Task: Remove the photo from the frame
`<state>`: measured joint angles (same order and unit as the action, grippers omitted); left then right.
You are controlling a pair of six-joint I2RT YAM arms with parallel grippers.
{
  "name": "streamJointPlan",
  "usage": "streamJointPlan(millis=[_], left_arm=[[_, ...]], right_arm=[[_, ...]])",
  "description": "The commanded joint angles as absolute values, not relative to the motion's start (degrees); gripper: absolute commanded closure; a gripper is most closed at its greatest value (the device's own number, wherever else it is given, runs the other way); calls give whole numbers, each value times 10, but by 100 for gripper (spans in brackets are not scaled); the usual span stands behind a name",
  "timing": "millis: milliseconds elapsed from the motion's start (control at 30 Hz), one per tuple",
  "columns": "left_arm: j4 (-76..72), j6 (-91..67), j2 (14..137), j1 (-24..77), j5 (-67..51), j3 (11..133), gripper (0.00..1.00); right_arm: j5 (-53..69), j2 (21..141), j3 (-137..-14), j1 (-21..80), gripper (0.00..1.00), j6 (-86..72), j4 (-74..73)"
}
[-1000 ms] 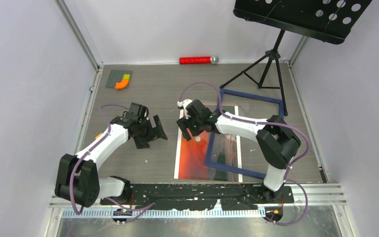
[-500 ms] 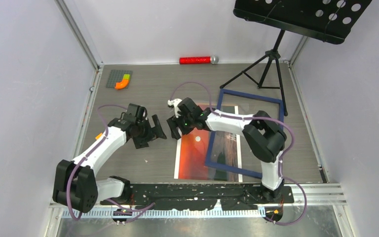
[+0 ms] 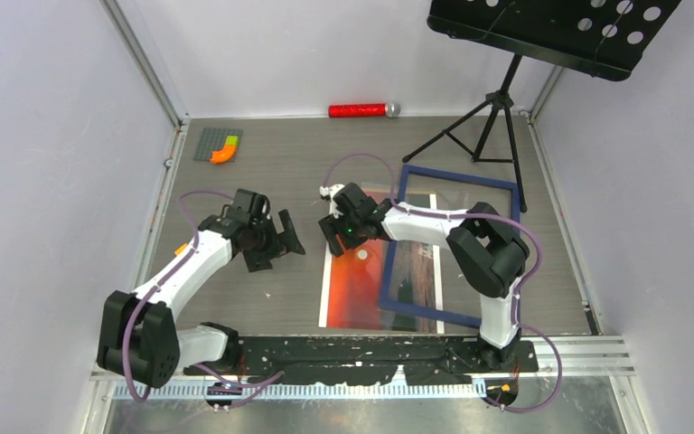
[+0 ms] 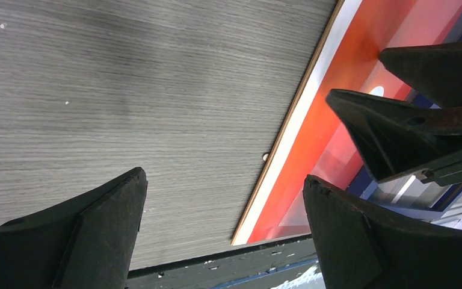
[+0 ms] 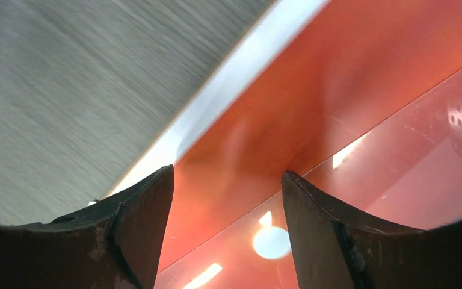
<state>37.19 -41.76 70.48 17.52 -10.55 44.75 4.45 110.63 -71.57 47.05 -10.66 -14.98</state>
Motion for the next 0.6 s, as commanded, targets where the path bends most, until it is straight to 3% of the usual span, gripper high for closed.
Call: streamJointPlan(millis=[0, 433, 567], left_arm=[[375, -409, 725, 177, -108, 480, 0], [407, -420, 865, 295, -56, 607, 0], [444, -430, 923, 348, 11, 663, 0]], right_arm=[[-60, 1102, -677, 451, 29, -97, -291], [-100, 992, -613, 436, 30, -96, -275], [-98, 946, -566, 400, 29, -101, -271]])
